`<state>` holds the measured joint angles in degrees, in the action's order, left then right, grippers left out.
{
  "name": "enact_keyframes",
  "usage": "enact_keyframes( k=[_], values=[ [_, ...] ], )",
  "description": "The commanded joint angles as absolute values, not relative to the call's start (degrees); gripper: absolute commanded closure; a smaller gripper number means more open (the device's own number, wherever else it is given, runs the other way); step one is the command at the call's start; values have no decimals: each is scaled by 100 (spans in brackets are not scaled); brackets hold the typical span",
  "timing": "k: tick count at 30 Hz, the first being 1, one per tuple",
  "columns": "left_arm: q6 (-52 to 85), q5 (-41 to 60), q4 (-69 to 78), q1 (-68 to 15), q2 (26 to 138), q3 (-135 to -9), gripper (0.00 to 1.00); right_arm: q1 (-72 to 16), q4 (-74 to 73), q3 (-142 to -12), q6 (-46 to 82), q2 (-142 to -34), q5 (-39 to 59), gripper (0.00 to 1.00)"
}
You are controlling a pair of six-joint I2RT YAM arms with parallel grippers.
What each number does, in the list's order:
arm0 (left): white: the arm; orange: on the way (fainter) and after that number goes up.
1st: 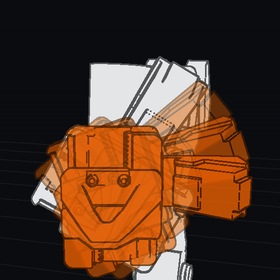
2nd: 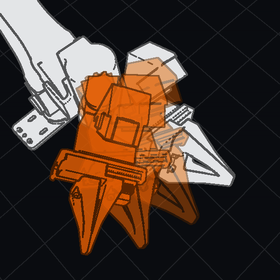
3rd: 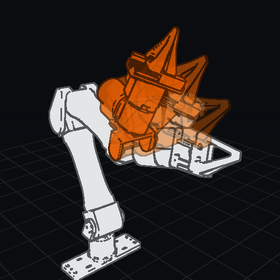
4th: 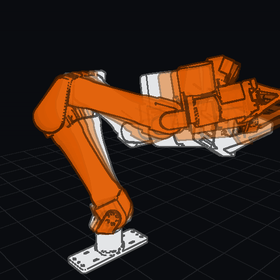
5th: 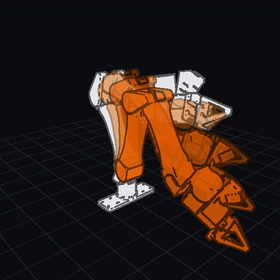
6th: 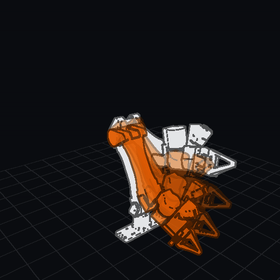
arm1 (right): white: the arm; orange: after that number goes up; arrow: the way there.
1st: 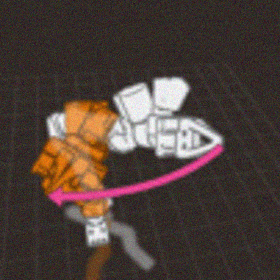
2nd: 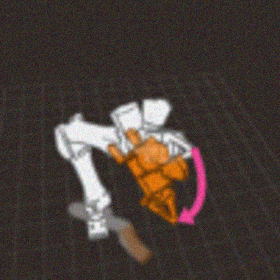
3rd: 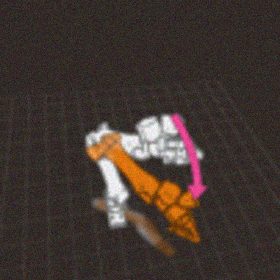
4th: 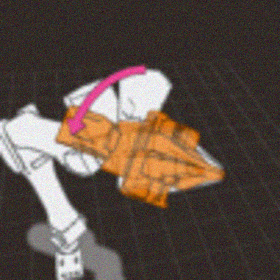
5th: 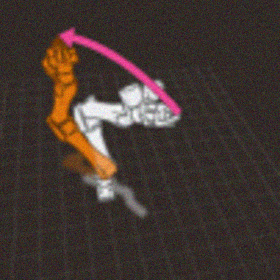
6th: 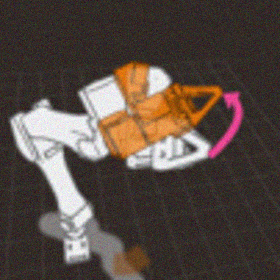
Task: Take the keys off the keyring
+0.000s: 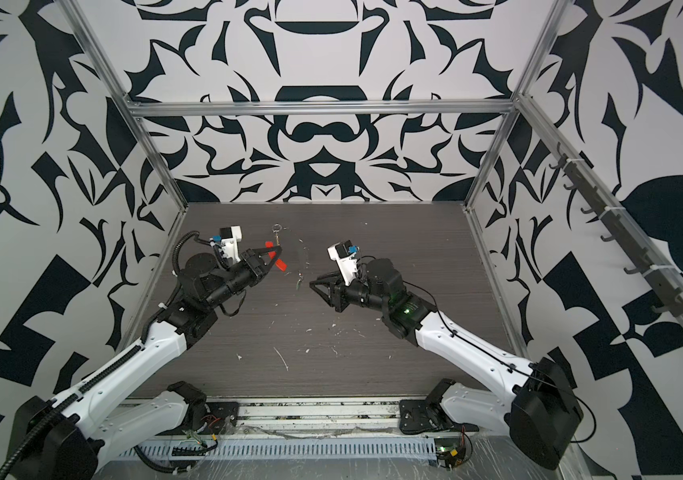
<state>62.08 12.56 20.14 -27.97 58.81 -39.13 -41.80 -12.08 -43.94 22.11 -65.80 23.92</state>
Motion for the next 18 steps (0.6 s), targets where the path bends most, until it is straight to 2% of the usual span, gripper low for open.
enact_keyframes(
  k=[1, 6, 18],
  values=[
    [6336, 1073, 2227, -2782, 5879, -3974, 100, -4385, -1211, -4745, 1864, -6580, 1992, 66],
    [6388, 945, 2183, -2780, 5805, -3888, 100, -4517, -1222, -4844, 1752, -6690, 1544, 65],
    [6404, 977, 2124, -2781, 5692, -3852, 100, -4570, -1258, -5305, 1682, -7236, 1683, 62]
  ],
)
